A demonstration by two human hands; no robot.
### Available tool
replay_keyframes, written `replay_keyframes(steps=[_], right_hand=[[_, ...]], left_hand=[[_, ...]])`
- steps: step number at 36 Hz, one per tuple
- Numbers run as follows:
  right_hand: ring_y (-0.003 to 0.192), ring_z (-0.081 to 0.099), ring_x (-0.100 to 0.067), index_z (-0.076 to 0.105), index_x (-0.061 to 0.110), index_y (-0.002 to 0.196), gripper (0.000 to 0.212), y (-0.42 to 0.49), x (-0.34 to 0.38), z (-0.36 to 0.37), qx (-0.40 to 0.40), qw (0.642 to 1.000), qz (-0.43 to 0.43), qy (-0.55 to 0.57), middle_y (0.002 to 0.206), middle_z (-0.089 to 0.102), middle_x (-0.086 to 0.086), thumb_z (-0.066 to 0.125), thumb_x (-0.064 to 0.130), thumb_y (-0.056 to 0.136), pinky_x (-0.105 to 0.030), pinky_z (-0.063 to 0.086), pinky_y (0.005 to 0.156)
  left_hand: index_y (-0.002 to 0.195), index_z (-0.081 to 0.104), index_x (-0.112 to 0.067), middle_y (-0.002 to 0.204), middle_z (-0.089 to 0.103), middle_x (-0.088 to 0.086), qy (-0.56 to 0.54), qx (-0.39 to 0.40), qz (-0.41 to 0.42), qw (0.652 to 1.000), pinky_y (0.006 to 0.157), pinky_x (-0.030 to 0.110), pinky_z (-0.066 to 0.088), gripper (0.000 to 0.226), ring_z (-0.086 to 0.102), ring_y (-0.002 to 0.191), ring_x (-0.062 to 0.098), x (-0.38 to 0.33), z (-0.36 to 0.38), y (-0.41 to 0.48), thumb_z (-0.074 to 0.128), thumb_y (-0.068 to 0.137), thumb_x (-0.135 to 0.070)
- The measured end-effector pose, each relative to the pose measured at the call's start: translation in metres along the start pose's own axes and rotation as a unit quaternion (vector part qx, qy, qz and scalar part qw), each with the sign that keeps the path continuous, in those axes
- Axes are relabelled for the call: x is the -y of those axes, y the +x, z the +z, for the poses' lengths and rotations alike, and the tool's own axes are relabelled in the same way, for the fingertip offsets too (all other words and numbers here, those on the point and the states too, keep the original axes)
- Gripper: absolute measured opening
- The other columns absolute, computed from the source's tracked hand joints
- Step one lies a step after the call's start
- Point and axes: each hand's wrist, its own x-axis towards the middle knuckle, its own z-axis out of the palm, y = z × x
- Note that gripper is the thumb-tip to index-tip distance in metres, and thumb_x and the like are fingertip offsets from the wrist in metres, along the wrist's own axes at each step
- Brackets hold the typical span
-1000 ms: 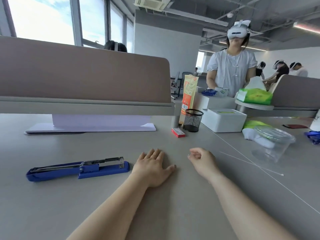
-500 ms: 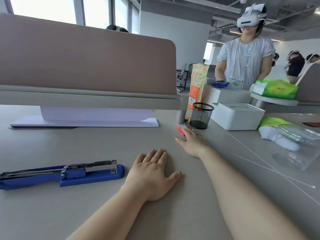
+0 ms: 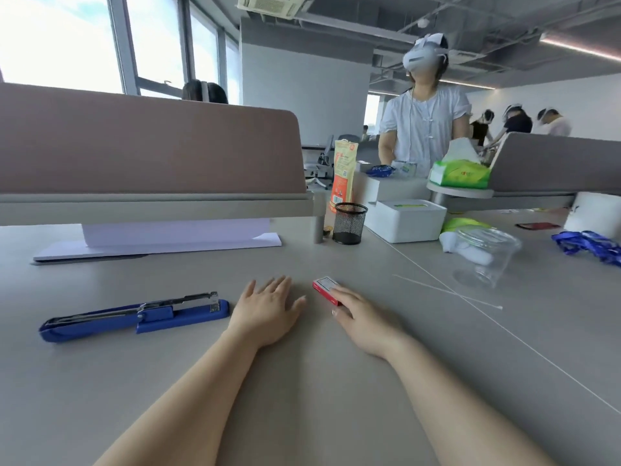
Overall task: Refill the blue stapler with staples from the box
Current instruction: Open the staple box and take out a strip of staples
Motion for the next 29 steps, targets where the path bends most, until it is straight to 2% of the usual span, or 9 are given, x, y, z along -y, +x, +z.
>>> replay_keyframes(steps=[3, 6, 10, 15, 20, 29], right_hand=[[0.135, 0.038, -0.01, 0.035, 0.036, 0.138, 0.045, -0.023, 0.002, -0.004, -0.006, 1.0, -0.006, 0.021, 0.152, 0.029, 0.022, 0.041, 0.036, 0.094, -0.029, 0.033, 0.107], [0.127, 0.048, -0.01, 0.052, 0.029, 0.127, 0.039, -0.03, 0.002, -0.003, -0.027, 0.996, 0.003, 0.088, 0.143, 0.046, 0.015, 0.055, 0.031, 0.088, -0.028, 0.038, 0.104], [0.114, 0.055, -0.014, 0.064, 0.022, 0.108, 0.031, -0.028, -0.001, -0.001, -0.069, 0.987, 0.011, 0.142, 0.123, 0.058, 0.005, 0.07, 0.025, 0.077, -0.029, 0.042, 0.1], [0.107, 0.056, -0.02, 0.063, 0.016, 0.102, 0.037, -0.021, -0.006, 0.0, -0.114, 0.982, 0.02, 0.148, 0.105, 0.05, 0.001, 0.077, 0.022, 0.069, -0.027, 0.042, 0.094], [0.107, 0.055, -0.022, 0.056, 0.014, 0.113, 0.057, -0.016, -0.007, 0.002, -0.138, 0.978, 0.037, 0.153, 0.114, 0.057, -0.007, 0.08, 0.029, 0.064, -0.035, 0.045, 0.096], [0.104, 0.056, -0.021, 0.056, 0.016, 0.114, 0.051, -0.014, -0.009, 0.003, -0.146, 0.978, 0.031, 0.149, 0.103, 0.056, 0.0, 0.077, 0.028, 0.069, -0.031, 0.044, 0.091]], left_hand=[[0.147, 0.016, -0.02, 0.158, 0.017, -0.002, 0.007, 0.016, 0.002, 1.0, 0.12, 0.04, 0.002, 0.07, 0.013, 0.145, 0.013, -0.01, 0.003, -0.017, 0.017, 0.09, -0.061], [0.147, 0.014, -0.02, 0.158, 0.017, -0.002, 0.006, 0.012, 0.023, 1.0, 0.12, 0.04, 0.002, 0.073, 0.012, 0.145, 0.012, -0.017, 0.004, -0.032, 0.025, 0.089, -0.063], [0.144, 0.02, -0.023, 0.153, 0.032, 0.0, -0.028, -0.001, 0.025, 0.999, 0.119, 0.043, 0.003, 0.072, 0.025, 0.142, 0.016, -0.025, 0.006, -0.04, 0.038, 0.086, -0.061], [0.143, 0.02, -0.025, 0.15, 0.036, -0.002, -0.049, -0.016, 0.035, 0.998, 0.118, 0.045, 0.004, 0.071, 0.029, 0.139, 0.017, -0.028, 0.009, -0.036, 0.04, 0.085, -0.06], [0.143, 0.019, -0.026, 0.148, 0.039, -0.006, -0.01, -0.05, 0.055, 0.997, 0.116, 0.053, -0.008, 0.069, 0.025, 0.142, 0.014, -0.029, 0.008, -0.024, 0.038, 0.086, -0.06], [0.14, 0.026, -0.026, 0.135, 0.052, -0.015, -0.056, -0.069, 0.045, 0.995, 0.114, 0.057, -0.009, 0.061, 0.033, 0.137, 0.013, -0.025, 0.011, -0.015, 0.042, 0.088, -0.055]])
